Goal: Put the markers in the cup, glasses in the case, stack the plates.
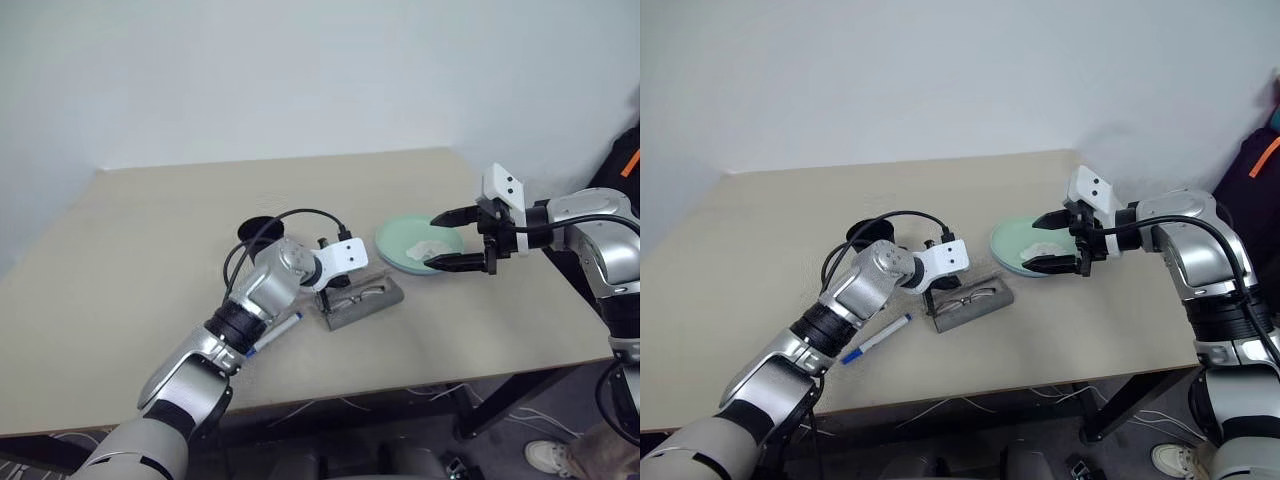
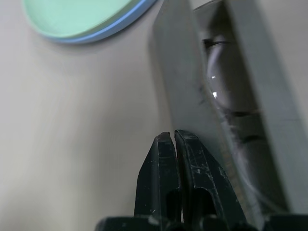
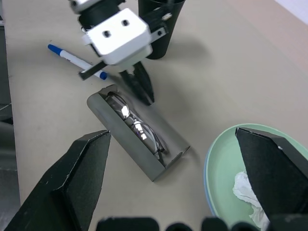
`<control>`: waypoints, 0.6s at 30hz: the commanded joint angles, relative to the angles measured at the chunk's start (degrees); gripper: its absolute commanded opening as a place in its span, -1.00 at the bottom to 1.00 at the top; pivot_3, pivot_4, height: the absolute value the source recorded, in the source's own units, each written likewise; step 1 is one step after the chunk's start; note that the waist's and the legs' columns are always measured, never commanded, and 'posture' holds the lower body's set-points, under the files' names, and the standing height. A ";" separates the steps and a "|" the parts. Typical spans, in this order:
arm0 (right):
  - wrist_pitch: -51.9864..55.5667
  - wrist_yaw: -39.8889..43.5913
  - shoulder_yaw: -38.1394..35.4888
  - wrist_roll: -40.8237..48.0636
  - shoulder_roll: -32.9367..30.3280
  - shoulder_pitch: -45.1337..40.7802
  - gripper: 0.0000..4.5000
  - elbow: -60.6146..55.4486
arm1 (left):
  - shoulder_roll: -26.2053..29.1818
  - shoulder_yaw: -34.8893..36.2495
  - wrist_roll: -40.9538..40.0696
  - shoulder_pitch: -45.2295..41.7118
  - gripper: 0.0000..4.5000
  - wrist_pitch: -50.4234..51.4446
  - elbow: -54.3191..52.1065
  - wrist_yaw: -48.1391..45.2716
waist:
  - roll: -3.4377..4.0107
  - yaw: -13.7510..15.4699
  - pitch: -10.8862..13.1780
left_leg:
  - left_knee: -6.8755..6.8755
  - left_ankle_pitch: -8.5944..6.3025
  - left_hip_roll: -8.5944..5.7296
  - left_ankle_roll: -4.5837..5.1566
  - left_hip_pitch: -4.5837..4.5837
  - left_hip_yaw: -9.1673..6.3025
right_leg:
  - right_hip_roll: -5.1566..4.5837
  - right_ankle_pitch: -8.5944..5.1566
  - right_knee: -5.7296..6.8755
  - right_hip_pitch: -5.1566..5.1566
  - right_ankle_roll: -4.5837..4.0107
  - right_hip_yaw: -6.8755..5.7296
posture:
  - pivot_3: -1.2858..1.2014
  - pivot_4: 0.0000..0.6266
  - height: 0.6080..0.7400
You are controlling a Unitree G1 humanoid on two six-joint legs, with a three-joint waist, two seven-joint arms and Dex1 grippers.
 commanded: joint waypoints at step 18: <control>-1.73 0.07 -1.05 0.16 0.32 -1.67 1.00 -0.12 | 5.93 3.34 -2.35 5.50 -0.99 4.78 -14.90 -0.43 | 0.01 -0.06 -0.01 | 0.05 0.00 0.03 0.00 0.07 0.00 | 0.00 -0.01 0.00 0.07 -0.01 -0.01 | 0.03 -1.00 0.88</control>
